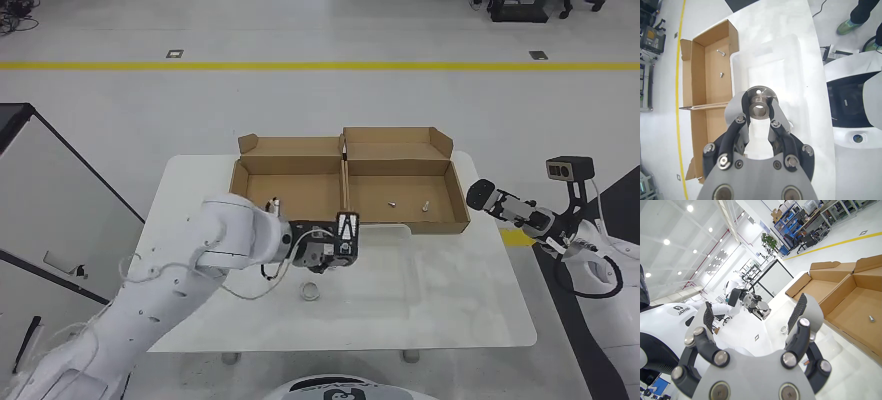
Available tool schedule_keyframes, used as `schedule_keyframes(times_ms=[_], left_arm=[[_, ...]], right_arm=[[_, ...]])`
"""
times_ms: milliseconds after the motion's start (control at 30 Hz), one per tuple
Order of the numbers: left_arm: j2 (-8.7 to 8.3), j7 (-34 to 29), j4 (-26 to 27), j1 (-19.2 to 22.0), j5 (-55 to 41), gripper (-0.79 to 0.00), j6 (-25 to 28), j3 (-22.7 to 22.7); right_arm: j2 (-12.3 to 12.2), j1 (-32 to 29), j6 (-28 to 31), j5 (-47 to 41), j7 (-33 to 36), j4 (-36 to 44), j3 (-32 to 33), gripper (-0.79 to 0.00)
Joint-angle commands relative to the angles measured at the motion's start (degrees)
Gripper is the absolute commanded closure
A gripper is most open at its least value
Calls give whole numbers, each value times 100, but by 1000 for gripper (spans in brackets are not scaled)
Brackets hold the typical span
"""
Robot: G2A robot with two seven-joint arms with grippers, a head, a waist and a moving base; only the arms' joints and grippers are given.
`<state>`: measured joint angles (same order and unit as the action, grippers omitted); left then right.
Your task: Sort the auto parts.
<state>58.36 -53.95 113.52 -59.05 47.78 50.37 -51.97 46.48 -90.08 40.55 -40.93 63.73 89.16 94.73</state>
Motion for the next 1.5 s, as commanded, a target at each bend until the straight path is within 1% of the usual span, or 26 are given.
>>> schedule_keyframes(times_ms=[0, 167, 333, 467, 733, 900, 1200, 1300, 1467], left_arm=[[-82, 96, -26, -16, -256, 0, 92, -231], [-249, 236, -178, 60, -953, 0, 231, -677], [-344, 458, -397, 176, -1983, 0, 284, -1070], [-416, 618, -489, 181, -2690, 0, 340, -1333], [-573, 1041, -551, -105, -4134, 0, 576, -1900], [-640, 1298, -567, -342, -4642, 0, 737, -2168], [-714, 1831, -426, -653, -5849, 0, 763, -2655], [-723, 1925, -373, -770, -6192, 0, 763, -2854], [-727, 1829, -196, -956, -6817, 0, 763, -3170]], right_arm=[[0, 0, 0, 0, 0, 0, 0, -785], [0, 0, 0, 0, 0, 0, 0, -785], [0, 0, 0, 0, 0, 0, 0, -785], [0, 0, 0, 0, 0, 0, 0, -785], [0, 0, 0, 0, 0, 0, 0, -785], [0, 0, 0, 0, 0, 0, 0, -785], [0, 0, 0, 0, 0, 0, 0, -785], [0, 0, 0, 0, 0, 0, 0, -785], [0, 0, 0, 0, 0, 0, 0, -785]])
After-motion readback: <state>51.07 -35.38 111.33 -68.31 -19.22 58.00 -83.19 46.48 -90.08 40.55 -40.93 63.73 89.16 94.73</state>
